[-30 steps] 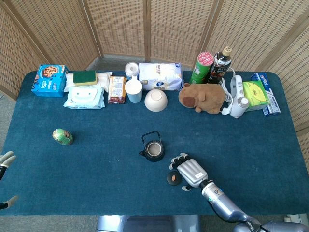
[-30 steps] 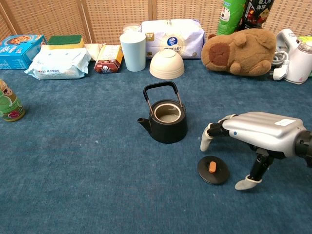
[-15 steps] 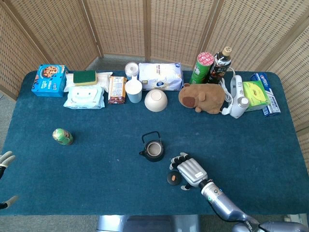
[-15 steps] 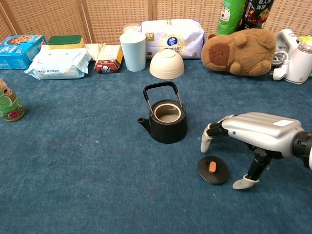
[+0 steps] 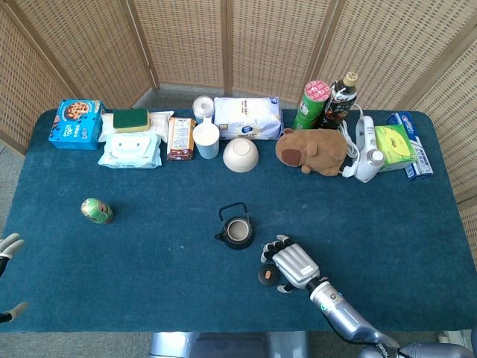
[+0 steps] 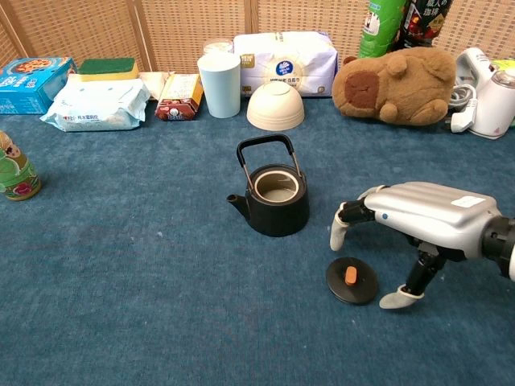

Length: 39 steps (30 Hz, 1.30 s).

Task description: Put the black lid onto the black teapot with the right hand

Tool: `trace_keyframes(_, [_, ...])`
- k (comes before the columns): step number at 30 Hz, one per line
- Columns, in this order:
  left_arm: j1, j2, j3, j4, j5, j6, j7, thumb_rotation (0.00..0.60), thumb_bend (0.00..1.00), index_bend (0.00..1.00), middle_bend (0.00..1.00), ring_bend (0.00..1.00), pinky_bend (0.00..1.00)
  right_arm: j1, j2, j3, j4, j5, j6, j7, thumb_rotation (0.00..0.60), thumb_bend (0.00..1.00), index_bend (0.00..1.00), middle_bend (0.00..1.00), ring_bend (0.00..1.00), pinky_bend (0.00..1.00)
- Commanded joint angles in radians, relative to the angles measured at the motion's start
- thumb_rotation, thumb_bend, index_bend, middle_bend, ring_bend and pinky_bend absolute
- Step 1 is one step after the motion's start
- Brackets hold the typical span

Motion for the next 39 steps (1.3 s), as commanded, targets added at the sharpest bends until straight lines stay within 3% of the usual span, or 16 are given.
trace_keyframes(1, [0.000, 0.000, 0.000, 0.000, 0.000, 0.000, 0.001, 0.600, 0.08, 0.00, 0.00, 0.00, 0.10, -0.002, -0.006, -0.003, 0.008, -0.006, 0.005, 0.005, 0.600, 0.01, 0.34, 0.25, 0.24, 0.10])
trace_keyframes(28, [0.000, 0.000, -0.001, -0.001, -0.003, -0.001, 0.000, 0.600, 0.08, 0.00, 0.00, 0.00, 0.10, 0.004, -0.035, -0.001, 0.029, 0.003, 0.000, 0.006, 0.600, 0.01, 0.37, 0.26, 0.24, 0.10])
trace_keyframes(39, [0.000, 0.000, 0.000, -0.001, -0.002, -0.003, -0.001, 0.600, 0.08, 0.00, 0.00, 0.00, 0.10, 0.013, -0.036, 0.003, 0.024, 0.026, -0.015, -0.009, 0.600, 0.08, 0.39, 0.26, 0.24, 0.10])
